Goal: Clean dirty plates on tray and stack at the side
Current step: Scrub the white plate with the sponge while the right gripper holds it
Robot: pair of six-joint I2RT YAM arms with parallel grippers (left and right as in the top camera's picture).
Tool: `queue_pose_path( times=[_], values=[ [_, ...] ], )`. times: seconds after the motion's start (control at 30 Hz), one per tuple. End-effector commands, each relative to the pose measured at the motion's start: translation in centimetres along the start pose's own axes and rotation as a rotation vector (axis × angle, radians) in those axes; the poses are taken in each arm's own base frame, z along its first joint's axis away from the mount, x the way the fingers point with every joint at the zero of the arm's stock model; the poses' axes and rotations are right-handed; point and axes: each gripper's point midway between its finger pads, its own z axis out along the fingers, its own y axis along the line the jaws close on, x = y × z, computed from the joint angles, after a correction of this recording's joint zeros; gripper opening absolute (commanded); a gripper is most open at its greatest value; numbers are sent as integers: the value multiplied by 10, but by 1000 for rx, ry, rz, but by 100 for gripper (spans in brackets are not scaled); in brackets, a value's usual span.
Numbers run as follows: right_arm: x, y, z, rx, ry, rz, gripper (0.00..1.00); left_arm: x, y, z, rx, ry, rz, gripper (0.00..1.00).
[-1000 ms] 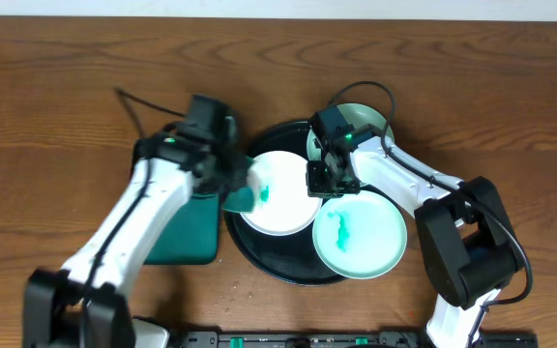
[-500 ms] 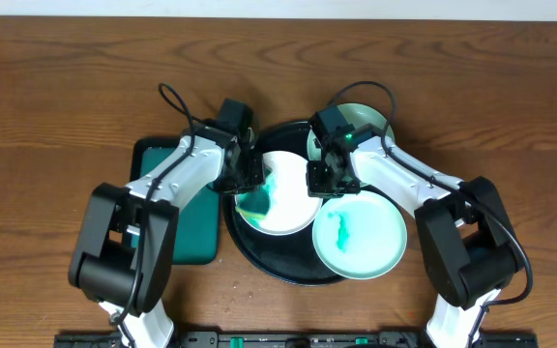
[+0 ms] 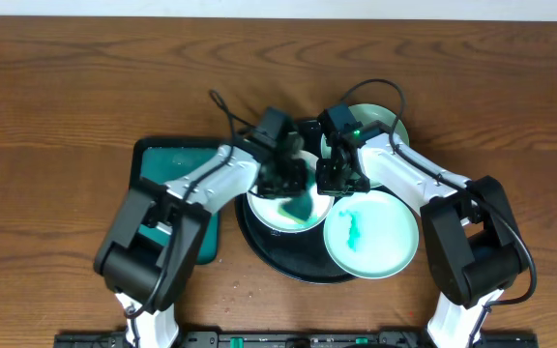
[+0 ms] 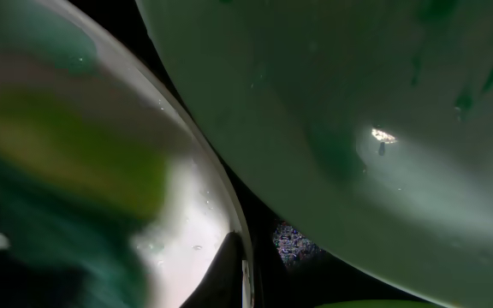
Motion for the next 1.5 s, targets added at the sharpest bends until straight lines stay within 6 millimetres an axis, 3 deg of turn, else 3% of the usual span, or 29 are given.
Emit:
queue_pose_path(
  times=[0.0, 0.13, 0.27, 0.43, 0.6, 0.77, 0.9, 1.03, 1.17, 1.3, 1.47],
  values=[
    [6, -19, 18, 92, 19, -10, 1, 26, -16, 13, 104, 121, -48, 7],
    [6, -19, 18, 92, 19, -10, 1, 22, -5, 14, 50, 99, -59, 7],
    [8, -20, 18, 96, 28, -9, 1, 6, 57, 4, -242, -13, -122, 7],
    [9, -20, 18, 100, 32, -9, 1, -15, 133, -35, -608, -159, -169, 7],
    [9, -21, 18, 103, 32, -9, 1, -27, 164, -62, -750, -228, -204, 7],
    [9, -24, 18, 119, 29, -9, 1, -33, 173, -82, -838, -251, -212, 7],
    [8, -24, 18, 122, 27, -10, 1, -35, 155, -75, -758, -210, -186, 7],
    [8, -24, 18, 120, 24, -11, 1, -23, 90, -36, -388, -58, -91, 7],
    [8, -23, 18, 119, 25, -13, 1, -8, 35, -16, -142, 33, -45, 7],
    [10, -23, 18, 122, 30, -16, 1, 8, 4, -4, -61, 82, -28, 7],
    [10, -23, 18, 122, 31, -15, 1, 26, -21, 6, -17, 133, 7, 7]
  ],
)
